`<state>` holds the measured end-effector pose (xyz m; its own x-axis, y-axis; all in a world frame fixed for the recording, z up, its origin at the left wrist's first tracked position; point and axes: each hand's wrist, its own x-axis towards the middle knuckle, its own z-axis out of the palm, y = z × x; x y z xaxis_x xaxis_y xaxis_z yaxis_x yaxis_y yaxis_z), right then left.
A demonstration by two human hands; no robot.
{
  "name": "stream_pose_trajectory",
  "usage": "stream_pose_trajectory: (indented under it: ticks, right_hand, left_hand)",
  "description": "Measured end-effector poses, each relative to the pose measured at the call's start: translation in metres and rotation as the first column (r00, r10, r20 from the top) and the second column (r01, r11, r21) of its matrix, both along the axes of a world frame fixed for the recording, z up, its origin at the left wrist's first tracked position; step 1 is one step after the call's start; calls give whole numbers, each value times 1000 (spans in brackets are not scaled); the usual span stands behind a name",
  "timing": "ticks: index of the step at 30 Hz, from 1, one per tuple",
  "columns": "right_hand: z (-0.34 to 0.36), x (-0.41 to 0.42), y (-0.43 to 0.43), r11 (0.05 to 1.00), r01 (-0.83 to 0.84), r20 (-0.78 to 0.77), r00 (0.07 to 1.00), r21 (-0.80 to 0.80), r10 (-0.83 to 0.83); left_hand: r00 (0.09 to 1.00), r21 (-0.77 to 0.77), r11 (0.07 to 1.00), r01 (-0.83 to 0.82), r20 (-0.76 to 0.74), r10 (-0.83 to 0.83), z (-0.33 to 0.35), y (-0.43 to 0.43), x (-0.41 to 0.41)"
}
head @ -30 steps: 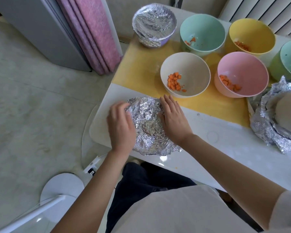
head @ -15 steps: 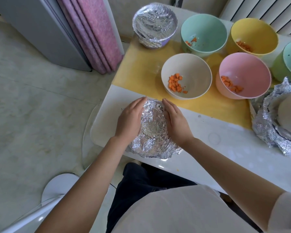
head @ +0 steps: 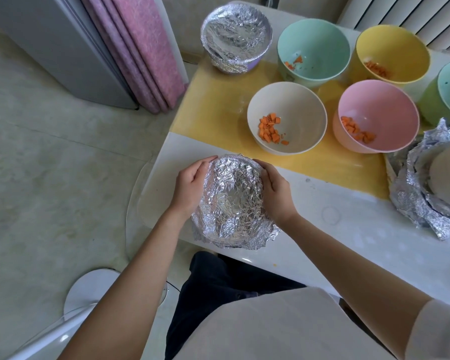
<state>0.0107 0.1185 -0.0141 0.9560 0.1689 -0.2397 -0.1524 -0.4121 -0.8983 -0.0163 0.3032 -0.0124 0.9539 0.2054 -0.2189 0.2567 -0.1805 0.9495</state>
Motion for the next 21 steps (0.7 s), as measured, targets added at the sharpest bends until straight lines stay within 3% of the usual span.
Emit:
stream_pose_trajectory:
  ticks: [5,10,14,18,21]
  right_hand:
    - [1,0,0,1000,14,-16,1000,9,-14]
    - [5,0,-1,1000,-19,-24,1000,-18,18]
    - [5,3,-7,964,-183,67,978,-193,199]
    - [11,17,1,877,-307,365,820,-369,441]
    - [10,31,14,827,-351,344,784,-440,516]
  left_hand:
    - [1000,-12,1000,-13,7,13,-2,0,0]
    - [1000,89,996,9,-6,-9,-1,0,1]
    - [997,319,947,44,51,-63,2,1,1]
    - [934,607,776,170,152,-323,4,2,11]
    - [931,575,788,219,118,-345,7,-2,17]
